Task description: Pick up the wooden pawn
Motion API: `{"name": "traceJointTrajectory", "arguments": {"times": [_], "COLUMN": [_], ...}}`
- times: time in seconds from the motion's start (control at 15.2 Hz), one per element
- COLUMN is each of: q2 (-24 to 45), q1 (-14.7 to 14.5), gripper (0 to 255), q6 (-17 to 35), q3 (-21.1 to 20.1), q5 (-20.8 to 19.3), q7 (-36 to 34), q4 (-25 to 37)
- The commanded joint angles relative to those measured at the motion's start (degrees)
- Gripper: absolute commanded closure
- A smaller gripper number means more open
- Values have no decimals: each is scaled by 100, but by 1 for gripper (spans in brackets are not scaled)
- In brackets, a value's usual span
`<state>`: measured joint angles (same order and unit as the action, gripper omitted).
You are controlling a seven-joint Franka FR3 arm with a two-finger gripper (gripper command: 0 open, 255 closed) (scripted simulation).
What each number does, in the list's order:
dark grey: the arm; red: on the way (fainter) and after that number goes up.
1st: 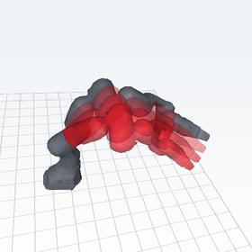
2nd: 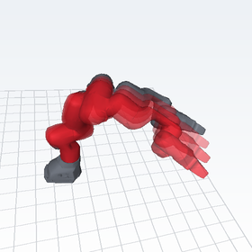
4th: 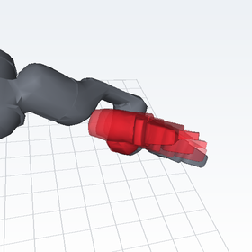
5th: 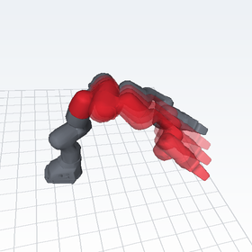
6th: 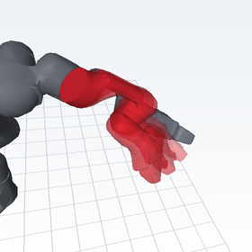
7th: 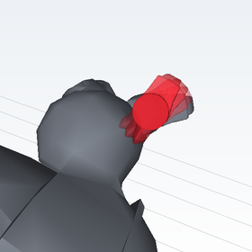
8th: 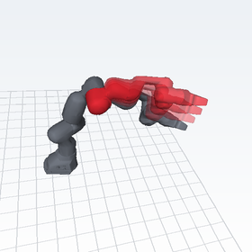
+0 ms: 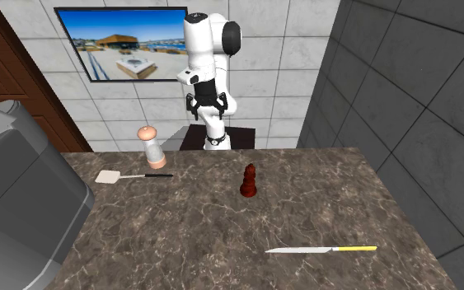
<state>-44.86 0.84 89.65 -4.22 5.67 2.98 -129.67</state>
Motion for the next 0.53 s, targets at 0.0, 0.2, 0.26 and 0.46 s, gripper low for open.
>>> {"name": "traceJointTrajectory", "arguments": {"times": [0.0, 0.2, 0.26, 0.46], "q2": [0, 640, 858, 1526], "q1": [0, -39, -49, -73], "gripper": [0, 0, 0, 0], "q6": [0, 161, 206, 310], "q3": [0, -274, -363, -623], "q5": [0, 93, 114, 140], "q7": [0, -251, -336, -599], "q4": [0, 370, 507, 960]}}
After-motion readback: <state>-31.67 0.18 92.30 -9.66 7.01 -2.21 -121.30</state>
